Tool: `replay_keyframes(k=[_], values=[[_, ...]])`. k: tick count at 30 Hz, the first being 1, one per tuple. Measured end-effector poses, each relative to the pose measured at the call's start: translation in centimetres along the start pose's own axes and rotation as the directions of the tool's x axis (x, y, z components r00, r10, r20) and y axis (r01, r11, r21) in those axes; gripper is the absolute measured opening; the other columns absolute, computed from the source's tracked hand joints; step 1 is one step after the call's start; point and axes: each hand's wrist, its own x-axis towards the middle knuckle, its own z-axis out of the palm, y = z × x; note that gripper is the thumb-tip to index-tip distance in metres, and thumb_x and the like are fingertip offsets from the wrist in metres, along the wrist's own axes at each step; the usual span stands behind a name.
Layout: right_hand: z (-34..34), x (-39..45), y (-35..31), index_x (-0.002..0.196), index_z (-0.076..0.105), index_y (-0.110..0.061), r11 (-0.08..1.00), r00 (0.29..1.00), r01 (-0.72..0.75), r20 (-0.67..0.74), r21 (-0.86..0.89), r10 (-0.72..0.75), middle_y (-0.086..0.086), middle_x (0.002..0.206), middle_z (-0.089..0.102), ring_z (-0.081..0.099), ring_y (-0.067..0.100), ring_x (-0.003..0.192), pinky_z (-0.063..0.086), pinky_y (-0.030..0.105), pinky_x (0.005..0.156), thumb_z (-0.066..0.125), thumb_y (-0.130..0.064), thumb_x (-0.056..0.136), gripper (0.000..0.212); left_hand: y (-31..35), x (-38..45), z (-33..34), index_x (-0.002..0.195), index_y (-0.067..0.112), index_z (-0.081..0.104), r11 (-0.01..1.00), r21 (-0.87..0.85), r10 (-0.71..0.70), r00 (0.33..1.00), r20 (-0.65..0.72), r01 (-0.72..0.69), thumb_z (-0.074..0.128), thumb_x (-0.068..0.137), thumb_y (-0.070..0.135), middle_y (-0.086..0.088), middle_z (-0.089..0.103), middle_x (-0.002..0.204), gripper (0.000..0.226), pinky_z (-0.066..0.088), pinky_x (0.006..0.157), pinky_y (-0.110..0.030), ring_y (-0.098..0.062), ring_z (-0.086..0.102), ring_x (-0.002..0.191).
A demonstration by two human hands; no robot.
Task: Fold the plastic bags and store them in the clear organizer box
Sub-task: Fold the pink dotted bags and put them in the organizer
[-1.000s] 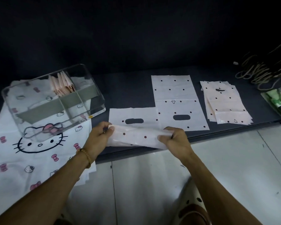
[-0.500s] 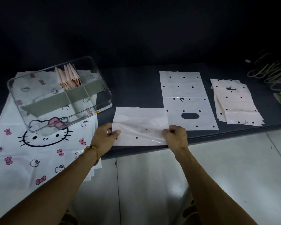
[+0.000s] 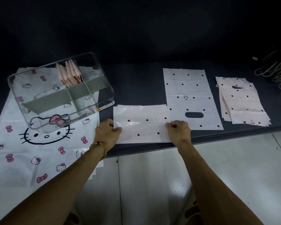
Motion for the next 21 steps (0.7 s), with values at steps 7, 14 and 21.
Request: replay_keyframes(k=[7, 14, 21], values=[[0.2, 0.1, -0.5, 0.05, 0.046, -0.012, 0.993, 0.999, -0.044, -0.032, -0.106, 0.041, -0.003, 0.044, 0.038, 0.035, 0.011, 0.042, 0.027, 0.009, 0.036, 0.057, -0.021, 0.086, 0.039, 0.3, -1.8, 1.3, 0.122, 0.012, 0.056, 0.656, 0.61, 0.541, 0.84, 0.03, -0.444, 0.056, 0.088, 0.026, -0.012, 0.053, 0.125, 0.037, 0.046, 0.09, -0.042, -0.03, 0.048, 0.113], [0.2, 0.2, -0.2, 0.048, 0.043, -0.011, 0.995, 0.999, -0.03, -0.047, -0.096, 0.026, -0.004, 0.042, 0.035, 0.034, 0.011, 0.042, 0.033, 0.016, 0.045, 0.058, -0.021, 0.086, 0.042, -1.5, -1.7, 3.0, 0.15, 0.015, 0.016, 0.474, 0.597, 0.537, 0.75, 0.387, -0.647, 0.02, 0.101, 0.033, -0.001, 0.009, 0.159, 0.053, -0.005, 0.118, -0.029, -0.017, 0.0, 0.146], [0.9, -1.9, -0.2, 0.102, 0.057, -0.012, 0.967, 0.978, 0.073, -0.17, -0.243, -0.117, 0.008, 0.088, 0.065, 0.062, 0.026, 0.079, 0.042, 0.024, 0.069, 0.056, -0.016, 0.087, 0.016, -2.0, -1.3, 2.9, 0.15, 0.014, -0.005, 0.351, 0.671, 0.499, 0.737, 0.456, -0.653, 0.011, 0.099, 0.043, -0.004, -0.005, 0.159, 0.061, -0.009, 0.117, -0.035, -0.021, -0.007, 0.146]])
